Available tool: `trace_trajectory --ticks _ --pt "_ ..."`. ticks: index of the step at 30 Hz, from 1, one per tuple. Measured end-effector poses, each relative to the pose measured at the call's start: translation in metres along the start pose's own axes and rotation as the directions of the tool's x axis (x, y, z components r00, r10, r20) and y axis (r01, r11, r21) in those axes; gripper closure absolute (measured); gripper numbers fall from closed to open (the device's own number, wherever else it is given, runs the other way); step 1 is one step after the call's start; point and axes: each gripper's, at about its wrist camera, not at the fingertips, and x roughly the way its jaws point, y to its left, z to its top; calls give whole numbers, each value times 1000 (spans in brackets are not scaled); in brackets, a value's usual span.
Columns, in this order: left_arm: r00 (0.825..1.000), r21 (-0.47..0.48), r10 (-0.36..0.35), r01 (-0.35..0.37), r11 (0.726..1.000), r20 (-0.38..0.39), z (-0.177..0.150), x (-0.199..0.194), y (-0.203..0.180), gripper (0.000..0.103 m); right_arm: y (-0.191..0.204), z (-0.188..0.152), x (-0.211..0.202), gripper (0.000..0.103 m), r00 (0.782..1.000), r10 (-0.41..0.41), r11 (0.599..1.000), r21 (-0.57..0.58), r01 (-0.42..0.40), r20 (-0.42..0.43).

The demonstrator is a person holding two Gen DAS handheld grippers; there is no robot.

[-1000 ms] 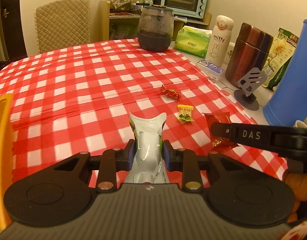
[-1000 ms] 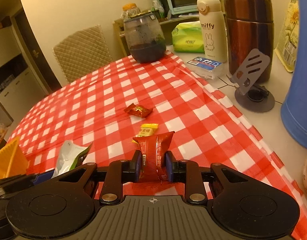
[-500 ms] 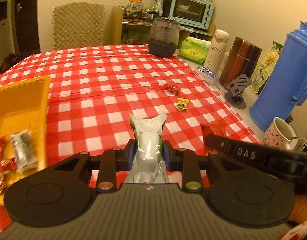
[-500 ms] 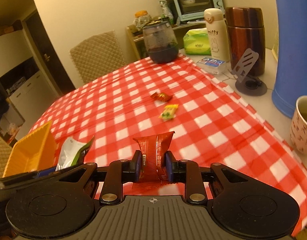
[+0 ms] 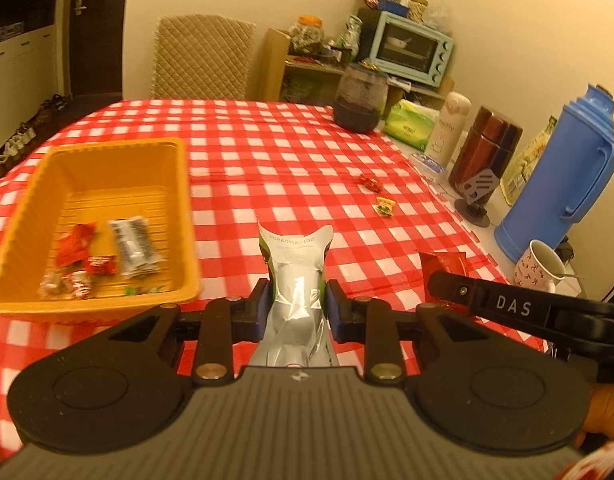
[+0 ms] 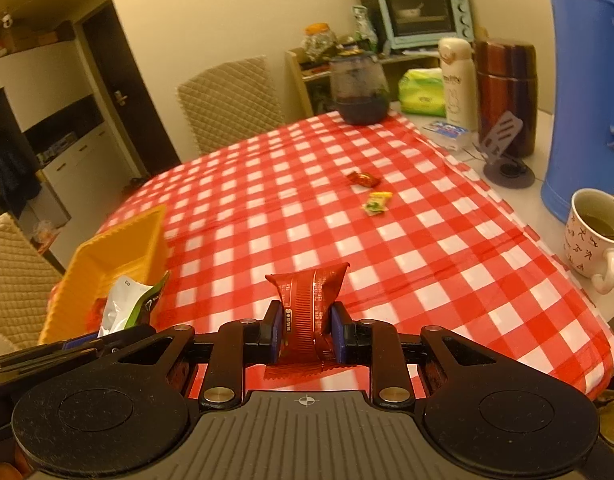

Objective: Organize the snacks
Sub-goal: 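Carry the white-green packet and red packet over the orange tray with both tools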

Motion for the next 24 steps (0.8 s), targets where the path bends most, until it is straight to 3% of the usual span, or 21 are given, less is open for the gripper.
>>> trace_trajectory --ticks 13,24 --pt "994 -84 104 -100 991 47 -5 -64 55 77 79 -12 -12 78 992 126 985 -119 -128 -20" --pt "984 -128 162 -152 980 71 -10 -92 90 77 118 -21 -11 78 983 178 966 -185 -183 -44"
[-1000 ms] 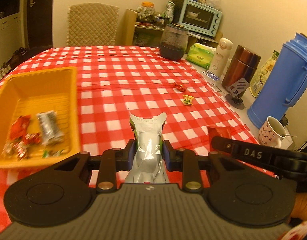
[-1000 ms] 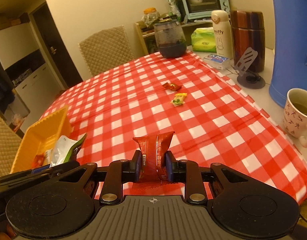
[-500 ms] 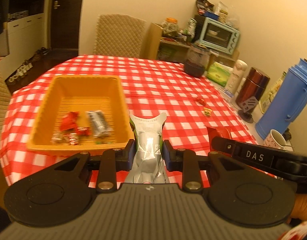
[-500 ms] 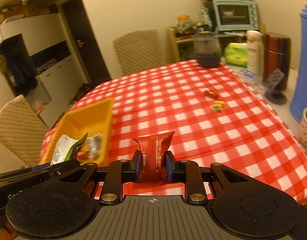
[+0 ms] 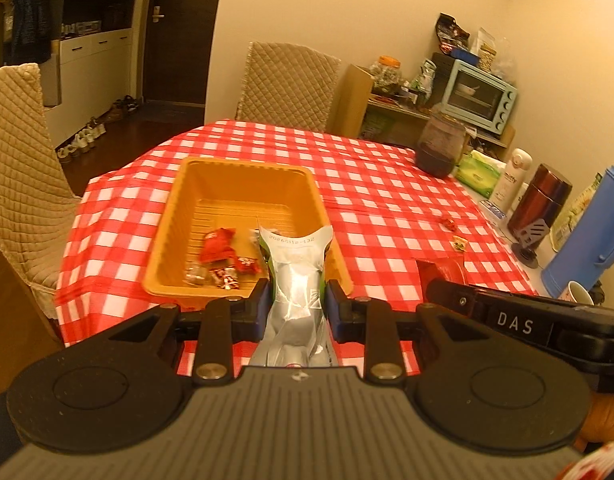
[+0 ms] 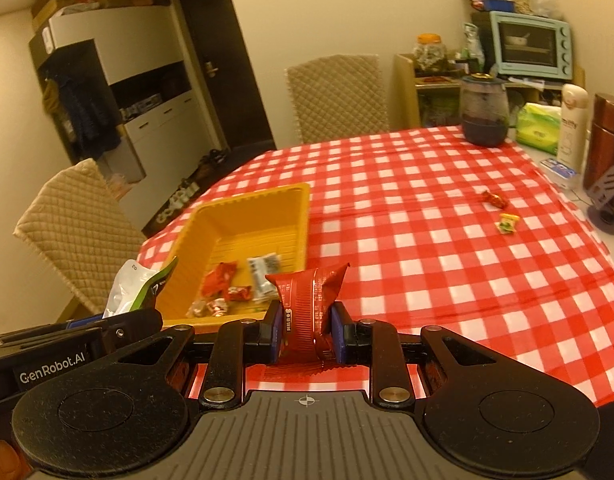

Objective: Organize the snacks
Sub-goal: 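Carry the white-green packet and red packet over the orange tray with both tools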

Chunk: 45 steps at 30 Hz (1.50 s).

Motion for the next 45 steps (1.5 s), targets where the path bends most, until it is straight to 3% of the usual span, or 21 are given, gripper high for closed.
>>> trace_trajectory --ticks 23,45 --pt "997 -50 71 -70 996 16 24 3 55 77 41 18 46 78 997 74 993 -92 -76 -20" --pt "998 -34 61 -61 998 -1 80 82 79 77 55 67 133 78 995 88 988 -126 -93 -47"
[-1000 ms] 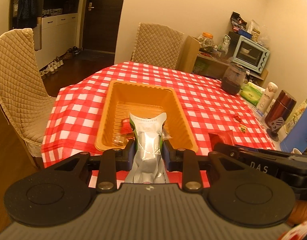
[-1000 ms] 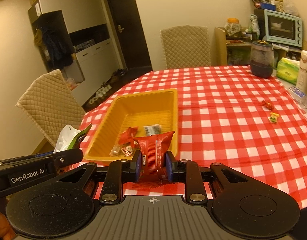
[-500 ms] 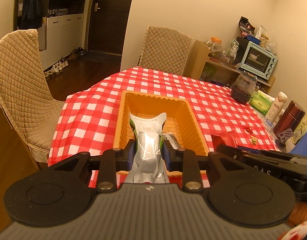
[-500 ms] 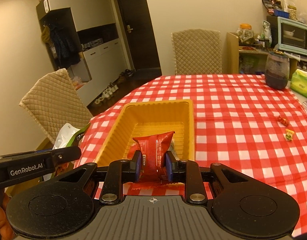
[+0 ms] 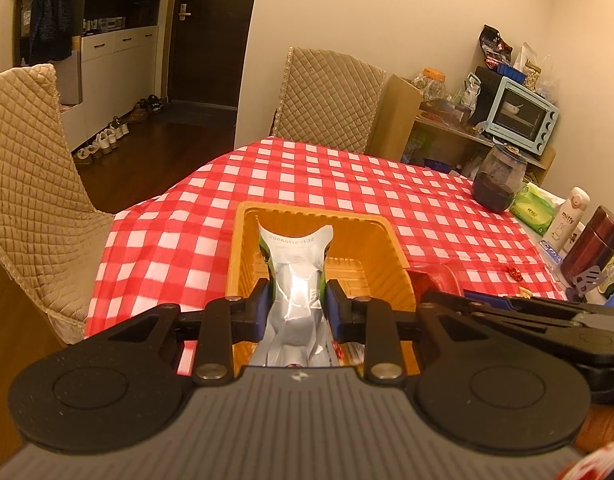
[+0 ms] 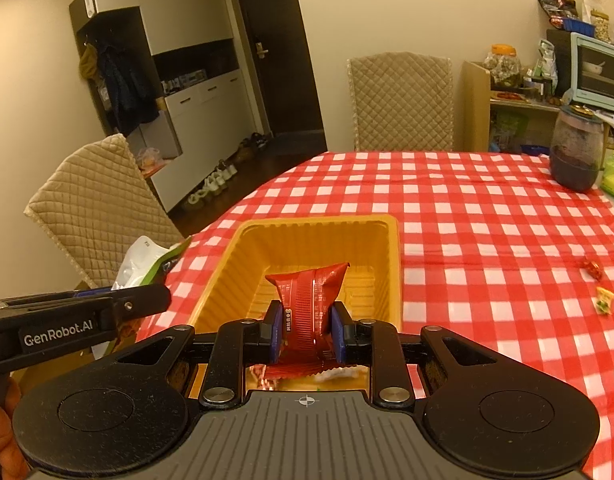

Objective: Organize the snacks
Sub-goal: 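Carry the white-green packet and red packet over the orange tray with both tools, then open both tools to drop the packets into the orange tray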

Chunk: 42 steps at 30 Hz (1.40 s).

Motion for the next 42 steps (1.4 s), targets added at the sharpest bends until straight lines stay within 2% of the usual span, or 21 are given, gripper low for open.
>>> trace_trajectory --ticks 9,23,38,40,42 --pt "1000 21 1 -1 1000 -21 14 40 4 77 -10 17 39 78 1000 9 1000 -3 -9 -13" --pt "998 43 12 -9 999 -66 20 97 8 77 -40 17 101 78 998 18 999 39 -16 -53" --pt "994 50 29 -24 998 -103 22 139 4 76 -47 21 127 78 997 33 997 65 -28 -74" --pt "995 47 36 -32 998 -88 22 138 6 65 -47 21 126 78 997 31 997 67 -27 -72" --pt "996 48 39 -35 998 -80 21 135 9 61 -48 21 127 78 997 28 997 73 -23 -71"
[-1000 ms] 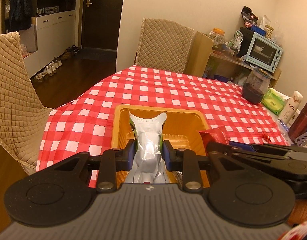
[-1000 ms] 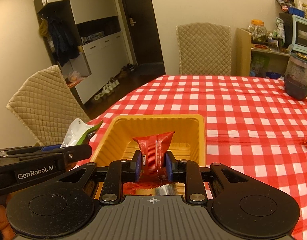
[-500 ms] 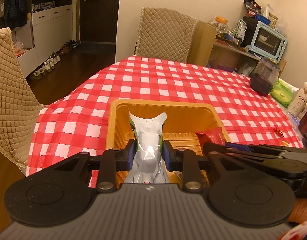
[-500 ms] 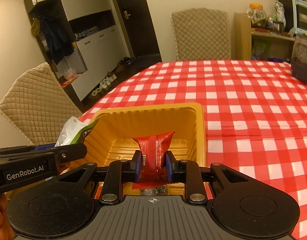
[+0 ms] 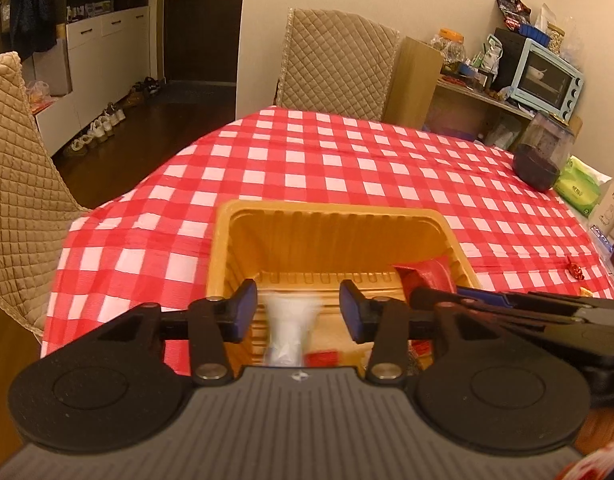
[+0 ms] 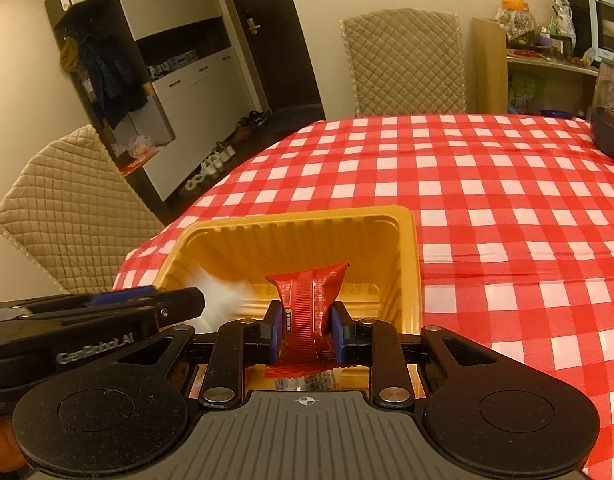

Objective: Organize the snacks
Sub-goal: 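Open both tools to drop the packets into the orange tray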

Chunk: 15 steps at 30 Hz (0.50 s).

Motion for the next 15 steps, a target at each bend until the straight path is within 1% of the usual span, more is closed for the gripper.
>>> trace_trajectory --ticks 4,8,11,13,14,15 --pt "1000 -13 17 -17 1000 14 -3 -11 9 61 0 1 0 78 1000 0 1000 8 0 3" --pt "999 -31 27 -26 999 21 -6 -21 18 61 6 0 -1 77 1000 24 1000 3 -24 2" --pt "999 -41 32 -31 999 24 -8 -27 22 57 9 0 0 77 999 45 999 4 -45 8" --pt "999 -46 39 -37 998 28 -10 -31 25 51 9 0 0 77 997 80 996 30 -81 23" --pt "999 -50 43 -42 998 31 -10 -34 26 47 7 1 0 74 995 95 994 50 -97 29" --pt "998 -52 47 -45 998 34 -11 -36 27 44 6 1 -2 65 994 103 992 65 -105 38"
